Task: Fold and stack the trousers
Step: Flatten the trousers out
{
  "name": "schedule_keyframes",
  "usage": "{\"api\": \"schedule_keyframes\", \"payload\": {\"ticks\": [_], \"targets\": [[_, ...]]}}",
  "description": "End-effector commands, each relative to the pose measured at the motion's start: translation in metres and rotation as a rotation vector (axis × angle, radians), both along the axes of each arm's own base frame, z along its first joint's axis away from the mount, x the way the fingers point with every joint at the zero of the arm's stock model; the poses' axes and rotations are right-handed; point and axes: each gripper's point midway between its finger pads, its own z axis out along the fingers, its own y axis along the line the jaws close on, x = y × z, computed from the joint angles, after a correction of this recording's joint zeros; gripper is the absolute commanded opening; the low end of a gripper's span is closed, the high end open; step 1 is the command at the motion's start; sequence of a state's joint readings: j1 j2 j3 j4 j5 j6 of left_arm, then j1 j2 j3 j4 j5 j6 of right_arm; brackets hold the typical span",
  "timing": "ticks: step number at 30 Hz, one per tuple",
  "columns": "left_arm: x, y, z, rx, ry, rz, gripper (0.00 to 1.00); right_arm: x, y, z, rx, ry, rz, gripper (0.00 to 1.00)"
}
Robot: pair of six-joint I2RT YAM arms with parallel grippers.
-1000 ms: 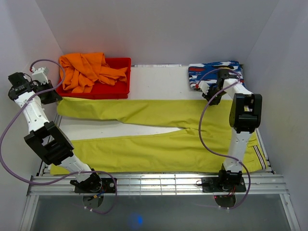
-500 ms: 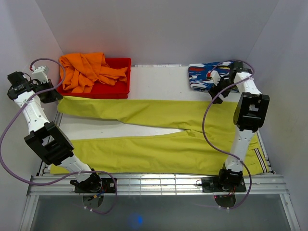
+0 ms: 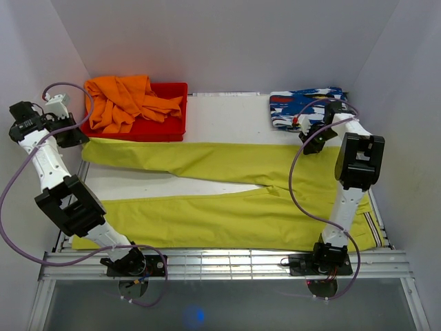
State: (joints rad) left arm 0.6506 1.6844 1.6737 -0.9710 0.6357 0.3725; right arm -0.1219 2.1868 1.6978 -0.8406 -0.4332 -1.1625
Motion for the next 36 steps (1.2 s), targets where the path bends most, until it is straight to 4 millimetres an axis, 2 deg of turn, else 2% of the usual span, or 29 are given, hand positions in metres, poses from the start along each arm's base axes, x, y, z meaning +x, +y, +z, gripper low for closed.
{"api": "schedule_keyframes", "payload": {"ticks": [1, 2, 3, 5, 6, 7, 8, 9, 11, 12, 13, 14, 15, 16, 17, 18, 20, 21, 22, 24, 25, 27, 28, 30, 31, 33, 34, 35, 36], "targets": [[0.002, 0.000, 0.036, 0.053, -0.072, -0.014, 0.00, -0.022, -0.011, -0.011, -0.056, 0.040, 0.018, 0.08], [0.002, -0.001, 0.040, 0.056, -0.077, -0.015, 0.00, -0.021, -0.009, -0.001, -0.032, 0.017, 0.016, 0.08], [0.001, -0.001, 0.046, 0.060, -0.083, -0.012, 0.00, -0.018, -0.009, 0.019, -0.021, -0.026, 0.008, 0.08], [-0.001, -0.002, 0.065, 0.081, -0.102, -0.011, 0.00, -0.016, -0.010, 0.044, 0.028, -0.065, -0.015, 0.08], [-0.004, -0.003, 0.073, 0.097, -0.111, -0.010, 0.00, -0.015, -0.011, 0.065, 0.041, -0.106, -0.020, 0.08], [-0.010, -0.002, 0.078, 0.112, -0.097, 0.007, 0.00, -0.016, -0.016, 0.078, 0.053, -0.128, -0.034, 0.08], [-0.014, -0.001, 0.091, 0.139, -0.116, 0.019, 0.00, -0.020, -0.014, 0.090, 0.084, -0.143, -0.036, 0.08], [-0.023, -0.004, 0.107, 0.171, -0.145, 0.030, 0.00, -0.023, -0.014, 0.112, 0.092, -0.191, -0.038, 0.08], [-0.039, -0.004, 0.116, 0.226, -0.152, 0.066, 0.00, -0.036, -0.018, 0.124, 0.124, -0.224, -0.043, 0.08], [-0.047, -0.004, 0.123, 0.260, -0.164, 0.089, 0.00, -0.043, -0.018, 0.143, 0.124, -0.275, -0.038, 0.08], [-0.062, -0.009, 0.147, 0.337, -0.231, 0.118, 0.00, -0.050, -0.023, 0.148, 0.130, -0.292, -0.046, 0.08], [-0.074, -0.002, 0.153, 0.398, -0.229, 0.180, 0.00, -0.060, -0.020, 0.147, 0.150, -0.299, -0.033, 0.08], [-0.081, 0.001, 0.148, 0.430, -0.235, 0.212, 0.00, -0.069, -0.026, 0.163, 0.142, -0.351, -0.038, 0.08], [-0.091, 0.001, 0.154, 0.474, -0.256, 0.237, 0.00, -0.076, -0.027, 0.167, 0.144, -0.371, -0.035, 0.08], [-0.113, -0.010, 0.173, 0.541, -0.322, 0.270, 0.00, -0.083, -0.024, 0.172, 0.164, -0.395, -0.028, 0.08], [-0.122, -0.007, 0.155, 0.564, -0.287, 0.297, 0.00, -0.097, -0.023, 0.176, 0.156, -0.431, -0.010, 0.08], [-0.146, -0.015, 0.157, 0.652, -0.324, 0.310, 0.00, -0.110, -0.031, 0.181, 0.147, -0.483, -0.020, 0.08], [-0.156, -0.009, 0.145, 0.679, -0.284, 0.348, 0.00, -0.124, -0.029, 0.180, 0.139, -0.505, -0.018, 0.08], [-0.158, -0.002, 0.112, 0.682, -0.222, 0.364, 0.00, -0.127, -0.037, 0.181, 0.114, -0.545, -0.017, 0.08], [-0.167, 0.005, 0.078, 0.729, -0.156, 0.361, 0.00, -0.140, -0.037, 0.187, 0.084, -0.609, -0.003, 0.08], [-0.168, 0.008, 0.040, 0.711, -0.092, 0.352, 0.00, -0.147, -0.038, 0.177, 0.072, -0.611, 0.010, 0.08], [-0.164, -0.003, -0.002, 0.696, -0.049, 0.221, 0.00, -0.156, -0.033, 0.179, 0.048, -0.643, 0.035, 0.08], [-0.163, -0.012, -0.034, 0.630, -0.006, 0.167, 0.00, -0.159, -0.031, 0.175, 0.043, -0.649, 0.052, 0.08], [-0.161, -0.011, -0.071, 0.554, 0.093, 0.153, 0.00, -0.161, -0.032, 0.175, 0.030, -0.654, 0.053, 0.08], [-0.162, -0.010, -0.080, 0.517, 0.132, 0.161, 0.00, -0.160, -0.033, 0.175, 0.025, -0.651, 0.052, 0.08], [-0.154, 0.001, -0.058, 0.519, 0.087, 0.210, 0.00, -0.158, -0.039, 0.172, 0.011, -0.625, 0.031, 0.08], [-0.151, 0.007, -0.032, 0.552, -0.007, 0.260, 0.00, -0.157, -0.043, 0.172, 0.006, -0.618, 0.017, 0.08], [-0.145, 0.005, -0.007, 0.574, -0.096, 0.260, 0.00, -0.155, -0.047, 0.176, 0.002, -0.622, 0.007, 0.08], [-0.145, 0.004, 0.011, 0.608, -0.156, 0.270, 0.00, -0.154, -0.050, 0.176, 0.007, -0.616, -0.004, 0.08]]}}
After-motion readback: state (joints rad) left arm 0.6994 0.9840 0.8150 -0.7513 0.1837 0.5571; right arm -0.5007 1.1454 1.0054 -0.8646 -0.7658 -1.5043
